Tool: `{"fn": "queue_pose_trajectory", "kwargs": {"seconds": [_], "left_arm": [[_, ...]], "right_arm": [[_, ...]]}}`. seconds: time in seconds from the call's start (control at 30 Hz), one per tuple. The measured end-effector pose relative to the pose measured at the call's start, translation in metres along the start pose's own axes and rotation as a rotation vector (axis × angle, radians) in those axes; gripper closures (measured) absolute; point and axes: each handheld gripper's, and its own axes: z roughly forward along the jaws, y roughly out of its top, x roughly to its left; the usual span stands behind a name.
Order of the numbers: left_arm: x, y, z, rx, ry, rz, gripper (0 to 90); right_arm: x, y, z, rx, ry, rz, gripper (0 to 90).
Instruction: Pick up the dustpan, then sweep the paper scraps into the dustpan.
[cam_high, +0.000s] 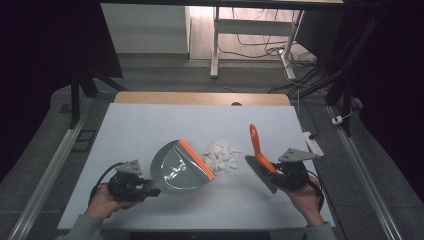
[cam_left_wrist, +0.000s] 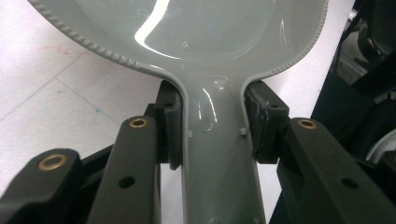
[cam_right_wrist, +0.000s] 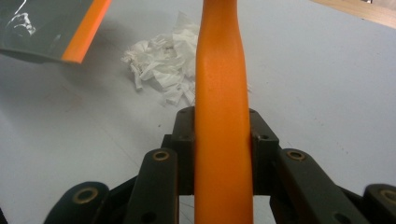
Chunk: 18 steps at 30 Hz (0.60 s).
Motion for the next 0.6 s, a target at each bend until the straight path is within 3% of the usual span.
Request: {"fn": "queue_pose_trajectory", "kwargs": {"seconds": [0.6], "left_arm": [[-0.0006, -0.0026, 0.0030, 0.040, -0.001, 0.015, 61.4]], "right_arm": [[0.0015, 0.0073, 0.0011, -0.024, 0.002, -0.002, 70.7]]}}
